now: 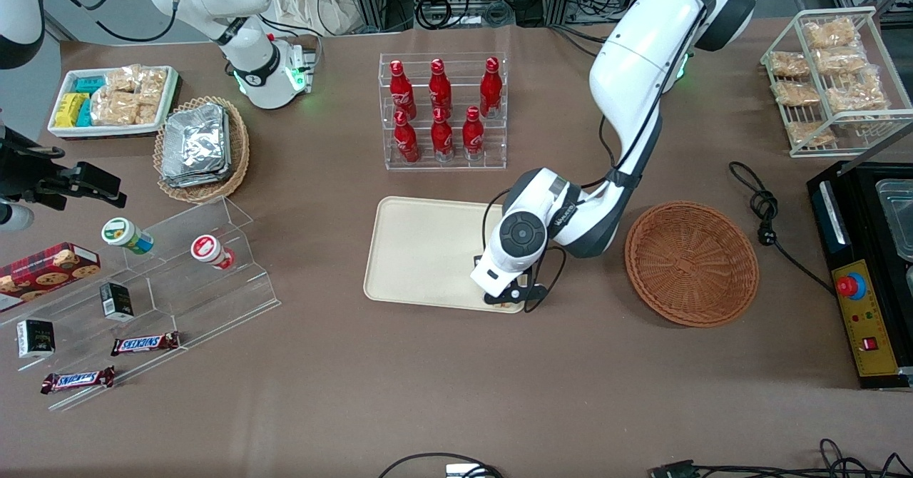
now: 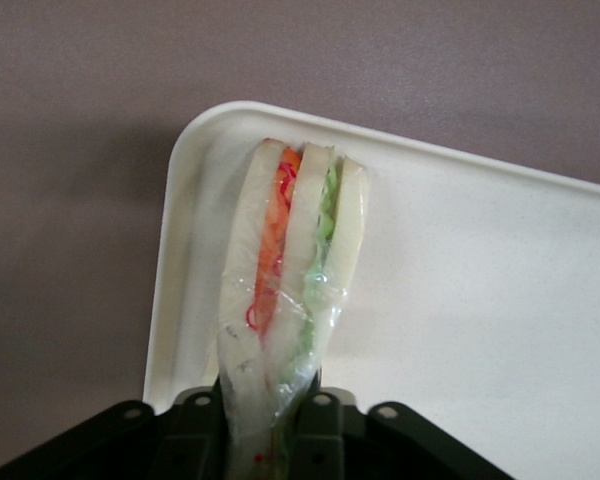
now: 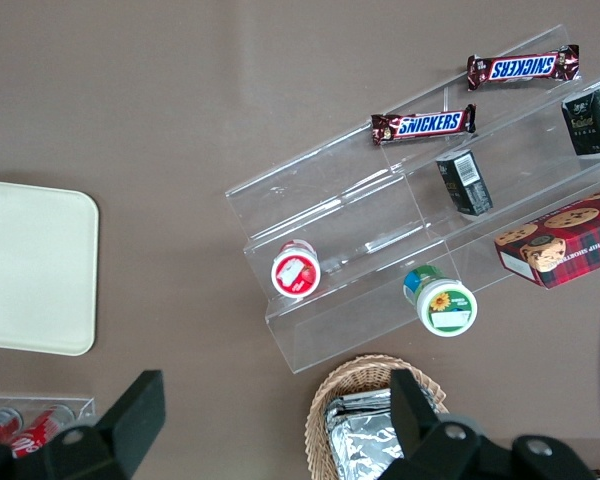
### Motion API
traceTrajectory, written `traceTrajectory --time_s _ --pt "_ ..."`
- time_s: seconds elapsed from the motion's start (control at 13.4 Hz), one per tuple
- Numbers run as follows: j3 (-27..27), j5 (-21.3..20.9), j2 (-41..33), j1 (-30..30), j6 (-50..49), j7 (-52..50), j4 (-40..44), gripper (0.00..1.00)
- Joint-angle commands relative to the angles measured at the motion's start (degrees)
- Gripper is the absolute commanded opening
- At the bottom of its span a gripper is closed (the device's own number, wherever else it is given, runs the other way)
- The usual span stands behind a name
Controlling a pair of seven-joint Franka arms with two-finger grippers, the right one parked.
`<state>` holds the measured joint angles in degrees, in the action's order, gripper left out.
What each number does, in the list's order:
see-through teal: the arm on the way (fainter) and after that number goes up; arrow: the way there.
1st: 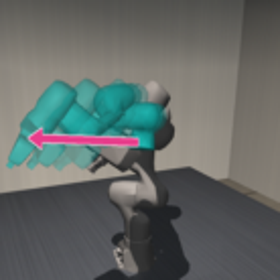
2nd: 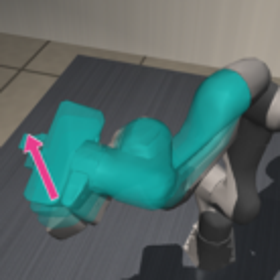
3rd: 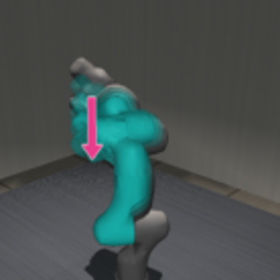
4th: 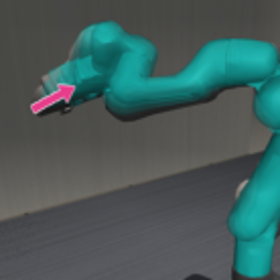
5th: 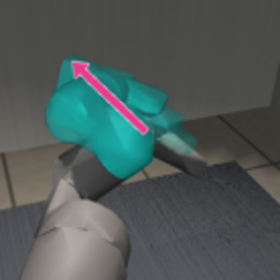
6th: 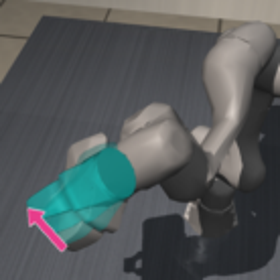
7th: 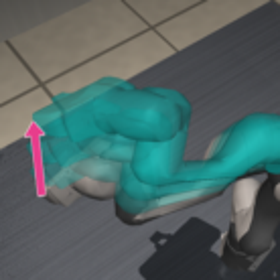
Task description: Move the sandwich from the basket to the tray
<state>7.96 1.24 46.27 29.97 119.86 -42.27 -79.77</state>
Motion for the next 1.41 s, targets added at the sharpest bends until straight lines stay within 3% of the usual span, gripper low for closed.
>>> traceTrajectory --time_s 0.0,0.45,0.82,1.04,1.34 --pt "-0.49 -0.27 -2.22 0.36 -0.07 -1.85 -1.44 1.00" --pt "-0.84 -1.15 -13.99 -0.43 -7.79 -2.02 -2.31 1.00" --pt "-1.45 -4.58 -32.86 -3.94 -4.74 2.78 -23.27 1.00" --pt "-1.37 -4.32 -43.60 -12.01 -2.61 15.60 -34.29 1.00" --pt "-1.45 -3.97 -46.09 -26.41 -8.83 24.68 -29.94 1.00"
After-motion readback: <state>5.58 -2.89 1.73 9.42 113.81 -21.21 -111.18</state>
